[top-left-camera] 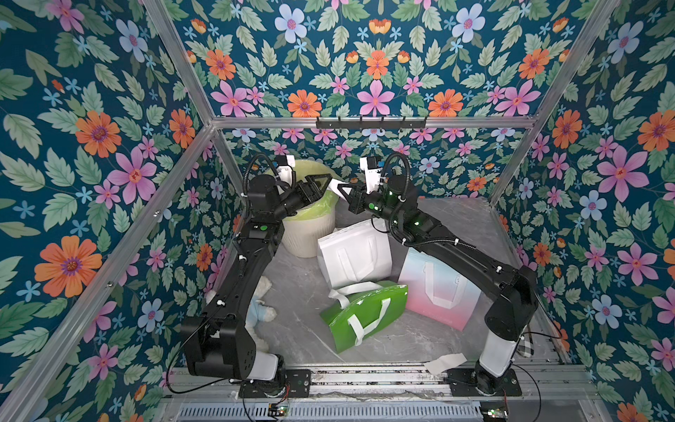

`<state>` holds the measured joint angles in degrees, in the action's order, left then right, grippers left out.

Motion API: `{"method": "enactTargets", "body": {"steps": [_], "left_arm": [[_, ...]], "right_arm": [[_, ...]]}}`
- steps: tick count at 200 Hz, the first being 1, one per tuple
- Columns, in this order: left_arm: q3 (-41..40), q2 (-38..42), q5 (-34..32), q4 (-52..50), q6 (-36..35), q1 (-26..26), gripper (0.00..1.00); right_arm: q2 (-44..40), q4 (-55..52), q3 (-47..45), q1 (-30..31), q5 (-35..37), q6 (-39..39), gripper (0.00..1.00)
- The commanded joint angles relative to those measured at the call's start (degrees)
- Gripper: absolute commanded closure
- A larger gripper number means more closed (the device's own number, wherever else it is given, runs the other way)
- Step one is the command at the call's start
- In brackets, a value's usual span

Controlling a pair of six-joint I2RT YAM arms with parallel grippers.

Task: Shred takeout receipts and throw away
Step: Place the takeout receipt in the trash bin.

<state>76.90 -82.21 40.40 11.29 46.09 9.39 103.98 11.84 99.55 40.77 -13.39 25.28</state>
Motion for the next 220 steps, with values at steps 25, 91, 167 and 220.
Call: {"method": "enactTargets", "body": {"steps": [25, 91, 167, 220], "left_arm": [[0.42, -0.81, 2.43, 2.45, -0.23, 2.48, 0.37], [0.57, 1.31, -2.11, 0.49, -3.13, 2.53, 1.00], [17.87, -6.24, -40.29, -24.06, -24.62, -0.59, 1.00], [21.79, -14.82, -45.07, -24.96, -27.38, -0.60, 0.96]], "right_arm": [[-0.47, 2.22, -0.05, -0.01, -0.98, 1.17, 1.00], [-2.93, 0.17, -1.84, 0.01, 0.73, -0.08, 0.87], [-18.05, -53.76, 3.59, 7.36, 21.64, -7.56, 0.50], [-35.27, -69.81, -12.08, 11.52, 26.22, 7.29, 0.50]]}}
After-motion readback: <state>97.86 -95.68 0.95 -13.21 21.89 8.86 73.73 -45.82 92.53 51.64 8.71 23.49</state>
